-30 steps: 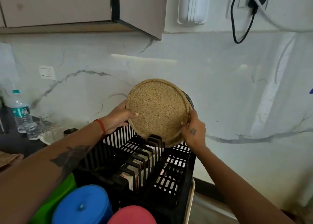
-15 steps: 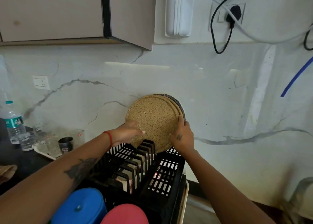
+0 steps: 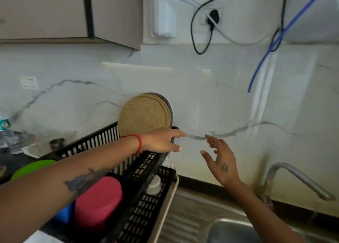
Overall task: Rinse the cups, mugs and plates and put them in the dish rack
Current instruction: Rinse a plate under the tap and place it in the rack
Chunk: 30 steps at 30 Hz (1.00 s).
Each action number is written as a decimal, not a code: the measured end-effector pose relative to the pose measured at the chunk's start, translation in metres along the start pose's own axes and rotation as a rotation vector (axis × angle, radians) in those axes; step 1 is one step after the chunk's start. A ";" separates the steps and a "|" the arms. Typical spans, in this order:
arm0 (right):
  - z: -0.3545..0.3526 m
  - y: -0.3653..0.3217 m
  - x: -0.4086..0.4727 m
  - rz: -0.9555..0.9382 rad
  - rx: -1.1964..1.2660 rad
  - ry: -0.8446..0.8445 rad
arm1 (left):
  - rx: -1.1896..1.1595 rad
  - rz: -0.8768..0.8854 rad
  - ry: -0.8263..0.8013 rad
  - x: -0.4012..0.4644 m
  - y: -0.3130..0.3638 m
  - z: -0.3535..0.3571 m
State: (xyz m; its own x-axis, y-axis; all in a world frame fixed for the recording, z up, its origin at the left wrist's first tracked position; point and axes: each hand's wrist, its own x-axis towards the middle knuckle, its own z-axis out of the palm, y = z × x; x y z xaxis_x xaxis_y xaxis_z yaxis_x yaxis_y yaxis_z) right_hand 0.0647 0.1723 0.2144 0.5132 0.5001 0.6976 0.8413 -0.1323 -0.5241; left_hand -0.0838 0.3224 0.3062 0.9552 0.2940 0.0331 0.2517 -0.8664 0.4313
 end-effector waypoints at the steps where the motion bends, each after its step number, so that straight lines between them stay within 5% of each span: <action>1: -0.015 0.006 -0.013 -0.003 -0.014 -0.003 | 0.015 0.010 -0.009 0.001 0.011 0.009; 10: -0.130 0.084 -0.152 0.115 -0.074 -0.076 | 0.010 0.040 -0.087 0.003 0.092 0.148; 16: -0.156 0.150 -0.250 0.353 -0.083 -0.087 | -0.197 -0.146 -0.128 -0.013 0.107 0.291; 24: -0.154 0.222 -0.343 0.706 -0.265 -0.676 | -0.461 -0.554 -0.185 -0.055 0.128 0.447; 26: -0.153 0.228 -0.355 0.785 -0.244 -0.823 | -0.492 -0.591 -0.302 -0.065 0.133 0.466; 30: -0.146 0.233 -0.355 0.866 -0.241 -0.890 | -0.670 -0.657 -0.463 -0.066 0.139 0.466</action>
State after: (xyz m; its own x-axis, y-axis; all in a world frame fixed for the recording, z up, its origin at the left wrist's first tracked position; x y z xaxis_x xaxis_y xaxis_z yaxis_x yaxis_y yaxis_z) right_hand 0.1035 -0.1612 -0.0835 0.6970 0.5608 -0.4469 0.3453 -0.8087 -0.4762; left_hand -0.0396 -0.0053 -0.0560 0.6631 0.3202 -0.6766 0.7405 -0.1488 0.6554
